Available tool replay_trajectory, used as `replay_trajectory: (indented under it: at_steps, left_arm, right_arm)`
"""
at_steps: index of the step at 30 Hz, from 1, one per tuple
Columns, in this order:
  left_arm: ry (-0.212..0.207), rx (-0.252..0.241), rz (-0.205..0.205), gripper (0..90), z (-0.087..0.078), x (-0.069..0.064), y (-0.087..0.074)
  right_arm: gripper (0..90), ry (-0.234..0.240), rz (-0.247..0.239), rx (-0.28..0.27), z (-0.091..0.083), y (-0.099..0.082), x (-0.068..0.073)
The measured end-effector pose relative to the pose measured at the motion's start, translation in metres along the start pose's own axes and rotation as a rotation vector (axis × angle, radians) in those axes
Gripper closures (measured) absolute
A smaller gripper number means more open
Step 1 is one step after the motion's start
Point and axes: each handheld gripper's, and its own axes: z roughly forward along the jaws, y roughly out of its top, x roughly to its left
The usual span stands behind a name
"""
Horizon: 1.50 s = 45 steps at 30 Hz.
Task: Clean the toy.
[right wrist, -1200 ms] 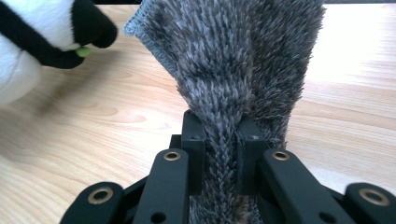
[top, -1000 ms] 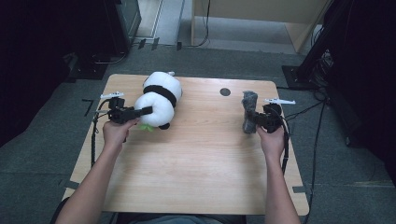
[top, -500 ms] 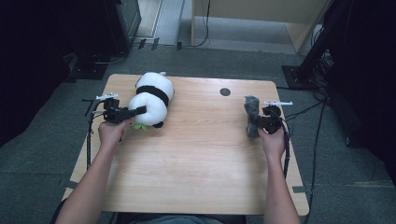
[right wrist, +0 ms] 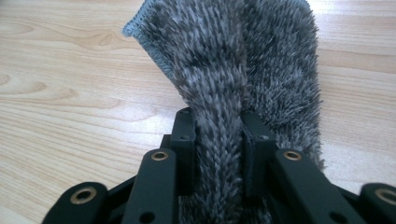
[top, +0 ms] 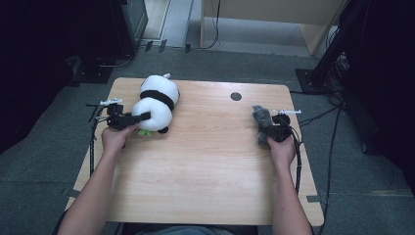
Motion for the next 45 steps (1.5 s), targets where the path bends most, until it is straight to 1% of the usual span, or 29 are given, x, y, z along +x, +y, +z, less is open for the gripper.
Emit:
replay_trajectory:
  at_steps: [2,3,5,8,13,15,17,19,20,21,24,25,26,27,28,31,33,35,37,39,41,45]
  left_arm:
    - [0.014,0.008,0.006,23.6,0.001,0.000,0.002]
    - [0.014,0.008,0.006,21.0,0.001,0.000,0.002]
    - [0.022,0.001,0.033,18.6,0.001,0.000,0.002]
    - [0.017,0.002,0.043,16.3,0.001,0.000,0.003]
    - [0.012,0.018,0.054,14.4,0.000,-0.003,0.005]
    - [0.012,0.027,0.061,14.3,-0.001,-0.003,0.005]
    - [0.013,0.031,0.063,14.3,-0.002,-0.004,0.006]
    - [0.013,0.042,0.064,13.5,-0.002,-0.005,0.007]
    - [0.022,0.046,0.072,13.2,-0.004,-0.006,0.008]
    - [0.029,0.037,0.083,13.1,-0.005,-0.007,0.009]
    - [0.039,0.030,0.103,13.1,-0.010,-0.011,0.012]
    - [0.041,0.038,0.108,13.1,-0.011,-0.012,0.013]
    - [0.044,0.047,0.113,13.0,-0.011,-0.013,0.013]
    - [0.044,0.047,0.113,12.9,-0.011,-0.013,0.013]
    - [0.057,0.067,0.132,12.6,-0.011,-0.015,0.014]
    - [0.064,0.080,0.123,11.7,-0.009,-0.018,0.017]
    - [0.073,0.084,0.130,11.6,-0.008,-0.019,0.017]
    - [0.074,0.102,0.148,11.1,-0.009,-0.018,0.016]
    - [0.073,0.108,0.143,11.1,-0.009,-0.017,0.016]
    - [0.066,0.110,0.127,8.5,-0.009,-0.017,0.016]
    - [0.056,0.109,0.123,0.7,-0.010,-0.018,0.017]
    - [0.056,0.093,0.127,0.0,-0.016,-0.021,0.019]
  right_arm:
    - [69.0,-0.002,-0.011,-0.004,0.002,-0.001,0.000]
    - [69.0,-0.002,-0.011,-0.004,0.002,-0.001,0.000]
    - [66.1,0.000,-0.028,-0.005,0.004,-0.002,0.000]
    - [61.4,0.000,-0.037,-0.005,0.004,-0.002,0.001]
    - [57.0,0.008,-0.046,0.000,0.003,-0.001,0.001]
    - [53.4,0.013,-0.037,0.003,0.002,-0.001,0.001]
    - [50.0,0.005,-0.038,0.001,0.001,0.000,0.001]
    - [49.2,0.013,-0.039,0.004,0.000,0.001,0.001]
    - [48.3,0.008,-0.046,0.007,-0.001,0.001,0.001]
    - [47.2,0.004,-0.050,0.009,-0.001,0.001,0.001]
    - [42.5,-0.012,-0.055,-0.005,-0.006,0.002,0.003]
    - [41.3,-0.012,-0.059,-0.014,-0.007,0.003,0.002]
    - [40.9,-0.001,-0.054,-0.017,-0.009,0.004,0.002]
    - [40.5,0.004,-0.051,-0.020,-0.010,0.004,0.003]
    - [39.3,0.007,-0.054,-0.020,-0.011,0.004,0.003]
    - [39.2,0.028,-0.058,-0.013,-0.014,0.005,0.005]
    - [39.2,0.028,-0.069,-0.007,-0.015,0.005,0.008]
    - [39.2,0.025,-0.083,-0.002,-0.015,0.006,0.010]
    - [39.2,0.024,-0.095,-0.004,-0.017,0.006,0.014]
    - [39.2,0.022,-0.107,-0.014,-0.018,0.007,0.017]
    - [39.2,0.030,-0.111,-0.020,-0.020,0.008,0.019]
    - [38.2,0.042,-0.126,-0.012,-0.022,0.008,0.025]
